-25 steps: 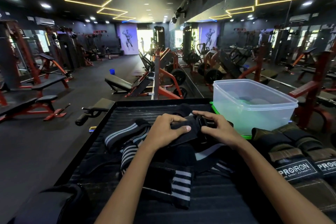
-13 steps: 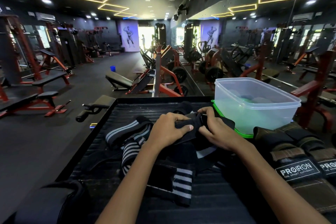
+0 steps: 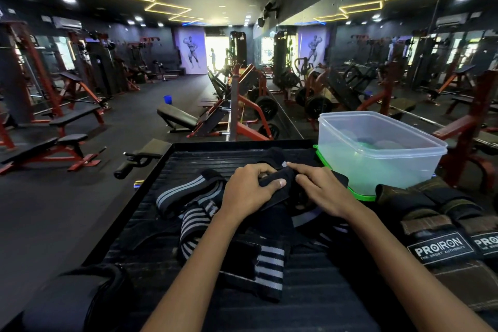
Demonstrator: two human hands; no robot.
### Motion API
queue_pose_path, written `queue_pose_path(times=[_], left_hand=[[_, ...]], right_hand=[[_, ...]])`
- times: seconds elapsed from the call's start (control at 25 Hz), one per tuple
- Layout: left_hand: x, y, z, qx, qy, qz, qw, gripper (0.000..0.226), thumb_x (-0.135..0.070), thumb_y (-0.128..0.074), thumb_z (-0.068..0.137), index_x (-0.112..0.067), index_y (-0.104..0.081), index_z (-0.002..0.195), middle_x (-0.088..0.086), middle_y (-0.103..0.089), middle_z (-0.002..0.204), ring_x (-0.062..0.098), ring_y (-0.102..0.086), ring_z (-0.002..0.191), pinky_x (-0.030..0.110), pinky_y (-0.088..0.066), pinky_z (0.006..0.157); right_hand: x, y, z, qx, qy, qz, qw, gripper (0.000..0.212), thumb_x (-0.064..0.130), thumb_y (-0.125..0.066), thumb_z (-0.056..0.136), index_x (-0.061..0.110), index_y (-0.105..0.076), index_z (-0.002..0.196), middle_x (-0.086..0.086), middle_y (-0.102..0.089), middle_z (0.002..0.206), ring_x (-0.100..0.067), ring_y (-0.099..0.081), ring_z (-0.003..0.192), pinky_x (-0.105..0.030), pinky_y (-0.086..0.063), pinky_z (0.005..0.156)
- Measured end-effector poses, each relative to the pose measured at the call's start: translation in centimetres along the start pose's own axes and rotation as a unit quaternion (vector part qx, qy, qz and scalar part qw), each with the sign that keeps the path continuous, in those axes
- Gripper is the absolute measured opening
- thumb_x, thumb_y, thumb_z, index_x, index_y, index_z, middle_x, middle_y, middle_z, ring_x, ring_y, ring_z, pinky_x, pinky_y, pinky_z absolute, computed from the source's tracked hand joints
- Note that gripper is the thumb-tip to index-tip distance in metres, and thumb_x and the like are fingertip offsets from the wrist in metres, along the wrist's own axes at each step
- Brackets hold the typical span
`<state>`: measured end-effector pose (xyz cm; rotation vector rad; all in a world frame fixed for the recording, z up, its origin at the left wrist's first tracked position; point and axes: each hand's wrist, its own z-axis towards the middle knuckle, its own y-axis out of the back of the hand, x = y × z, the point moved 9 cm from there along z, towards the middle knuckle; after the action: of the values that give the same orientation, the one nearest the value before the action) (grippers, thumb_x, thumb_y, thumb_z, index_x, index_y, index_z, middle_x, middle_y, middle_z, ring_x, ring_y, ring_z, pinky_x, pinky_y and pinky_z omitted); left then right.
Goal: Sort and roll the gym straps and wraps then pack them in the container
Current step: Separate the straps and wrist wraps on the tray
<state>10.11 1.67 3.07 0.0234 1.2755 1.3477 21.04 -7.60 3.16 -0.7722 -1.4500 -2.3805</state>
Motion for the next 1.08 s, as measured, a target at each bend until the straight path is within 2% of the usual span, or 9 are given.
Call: queue_pose_path(times=[0.08,0.16,0.2,0.28,0.44,0.6,0.84,0.96,1.08], left_hand=[[0.1,-0.1,0.1,0.004,0.013,0.01,1.0,0.014,-0.041,-0.072,0.08,-0.03,-0.072,0.088,-0.009,-0.069,0.075,0.009,-0.064,0.075,0.036,-0.054,0.07],[0.6,-0.2,0.3,0.014,0.026,0.003,1.0,0.015,-0.041,-0.074,0.078,-0.03,-0.071,0.088,-0.01,-0.07,0.077,0.009,-0.065,0.078,0.036,-0.055,0.072],[0.8,-0.2,0.3,0.022,0.03,-0.004,0.999,0.018,-0.041,-0.075,0.077,-0.03,-0.071,0.09,-0.01,-0.07,0.078,0.008,-0.065,0.079,0.035,-0.054,0.073],[0.9,-0.3,0.3,0.032,0.029,-0.009,0.999,0.024,-0.042,-0.077,0.075,-0.032,-0.069,0.095,-0.01,-0.069,0.079,0.009,-0.065,0.081,0.033,-0.054,0.074],[0.5,-0.1,0.0,0.011,0.021,0.005,1.0,0.024,-0.042,-0.076,0.075,-0.033,-0.068,0.096,-0.008,-0.072,0.09,0.008,-0.065,0.089,0.033,-0.053,0.076],[0.0,0.1,-0.3,0.01,0.001,0.009,1.0,0.029,-0.042,-0.076,0.076,-0.035,-0.068,0.103,-0.011,-0.068,0.087,0.008,-0.065,0.09,0.033,-0.052,0.078],[-1.8,-0.4,-0.7,0.012,-0.088,0.091,0.992,0.049,-0.051,-0.067,0.082,-0.032,-0.057,0.127,-0.007,-0.067,0.096,0.016,-0.063,0.096,0.039,-0.046,0.088],[-1.3,0.2,-0.5,-0.035,-0.092,0.05,0.994,0.042,-0.059,-0.064,0.08,-0.031,-0.066,0.111,-0.011,-0.068,0.091,0.008,-0.063,0.087,0.039,-0.049,0.083],[0.6,1.5,0.0,-0.06,-0.039,-0.104,0.992,0.029,-0.051,-0.067,0.082,-0.025,-0.072,0.093,-0.009,-0.069,0.084,0.005,-0.063,0.08,0.026,-0.05,0.076]], right_hand=[[-0.4,0.2,0.2,-0.014,-0.013,0.016,1.0,0.036,0.019,-0.044,0.095,0.017,-0.061,0.127,0.028,-0.045,0.073,-0.007,-0.047,0.081,-0.024,-0.036,0.079],[-1.3,0.8,0.3,-0.056,-0.054,0.102,0.992,0.015,0.01,-0.055,0.093,0.014,-0.064,0.104,0.017,-0.059,0.073,-0.002,-0.057,0.069,-0.017,-0.048,0.065],[-1.7,0.9,0.3,-0.067,-0.08,0.168,0.98,0.003,0.009,-0.059,0.092,0.01,-0.062,0.093,0.009,-0.061,0.072,-0.005,-0.059,0.065,-0.022,-0.053,0.058],[-2.2,0.7,0.1,-0.061,-0.116,0.265,0.955,0.012,0.009,-0.063,0.091,0.006,-0.057,0.081,-0.001,-0.061,0.071,-0.011,-0.061,0.061,-0.031,-0.055,0.05],[-1.4,-0.1,-0.2,0.01,-0.097,0.358,0.929,0.009,-0.001,-0.052,0.095,0.001,-0.057,0.088,-0.004,-0.065,0.077,-0.011,-0.065,0.068,-0.031,-0.057,0.053],[-1.6,0.1,-0.3,0.002,-0.084,0.37,0.925,0.005,-0.002,-0.06,0.09,0.003,-0.06,0.091,-0.002,-0.066,0.086,-0.013,-0.067,0.073,-0.036,-0.059,0.058],[-1.2,0.3,0.1,-0.036,-0.08,0.269,0.959,0.008,0.005,-0.071,0.084,0.008,-0.064,0.084,-0.013,-0.06,0.081,-0.015,-0.062,0.069,-0.03,-0.055,0.046],[-1.4,0.5,0.1,-0.016,-0.079,0.272,0.959,0.005,0.003,-0.063,0.09,0.008,-0.064,0.092,-0.012,-0.06,0.085,-0.011,-0.059,0.07,-0.026,-0.053,0.046],[-1.6,1.8,0.2,-0.009,-0.056,0.235,0.97,0.027,-0.004,-0.046,0.097,0.012,-0.069,0.098,-0.002,-0.068,0.095,0.001,-0.063,0.08,-0.018,-0.051,0.07]])
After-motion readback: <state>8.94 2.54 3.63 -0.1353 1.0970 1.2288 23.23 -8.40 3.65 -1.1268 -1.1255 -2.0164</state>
